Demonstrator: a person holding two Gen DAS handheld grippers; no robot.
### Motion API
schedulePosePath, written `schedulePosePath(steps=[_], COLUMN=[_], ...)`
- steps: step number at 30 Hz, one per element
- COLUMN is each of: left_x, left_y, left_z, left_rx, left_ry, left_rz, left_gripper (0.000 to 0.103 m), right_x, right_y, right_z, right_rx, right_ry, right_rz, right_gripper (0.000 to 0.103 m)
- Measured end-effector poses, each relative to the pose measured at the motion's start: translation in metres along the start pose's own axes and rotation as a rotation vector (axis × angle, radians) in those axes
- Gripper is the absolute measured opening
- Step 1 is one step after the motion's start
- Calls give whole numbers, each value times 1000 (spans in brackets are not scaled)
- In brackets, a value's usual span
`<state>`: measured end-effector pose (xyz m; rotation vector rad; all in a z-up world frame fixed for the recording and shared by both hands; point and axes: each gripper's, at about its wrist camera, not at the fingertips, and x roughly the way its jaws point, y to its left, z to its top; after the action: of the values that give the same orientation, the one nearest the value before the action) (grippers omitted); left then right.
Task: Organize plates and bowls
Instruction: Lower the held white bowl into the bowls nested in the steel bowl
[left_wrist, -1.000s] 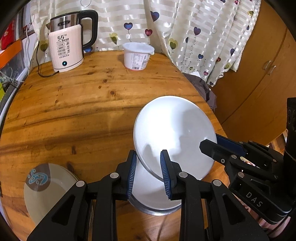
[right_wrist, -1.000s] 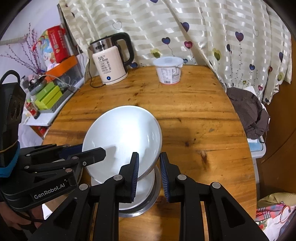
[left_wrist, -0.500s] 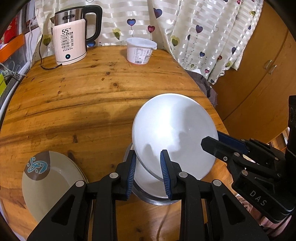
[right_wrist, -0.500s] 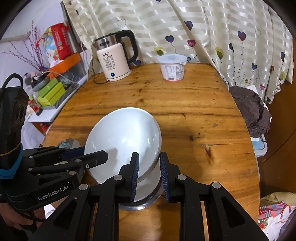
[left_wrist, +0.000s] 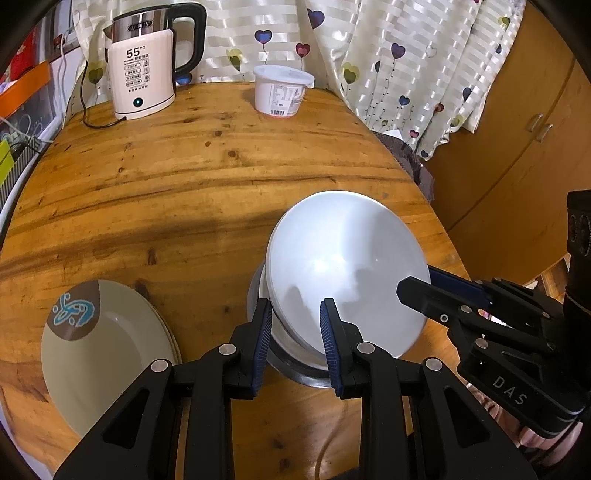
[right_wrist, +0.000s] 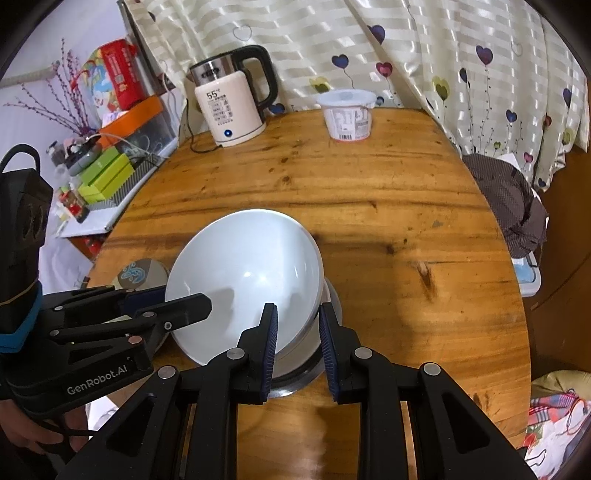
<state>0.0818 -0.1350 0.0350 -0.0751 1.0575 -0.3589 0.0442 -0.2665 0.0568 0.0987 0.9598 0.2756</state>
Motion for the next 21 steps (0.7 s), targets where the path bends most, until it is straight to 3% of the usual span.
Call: schedulePosePath(steps=[21], left_x=[11], left_y=[8], left_z=[-7], left_rx=[-27], left_ry=[14], left_rz=[-16], left_gripper=[28], right_x=[15], right_y=[-3], right_z=[-6], right_rx=[10], right_ry=[49], right_rz=[17], right_gripper=[24])
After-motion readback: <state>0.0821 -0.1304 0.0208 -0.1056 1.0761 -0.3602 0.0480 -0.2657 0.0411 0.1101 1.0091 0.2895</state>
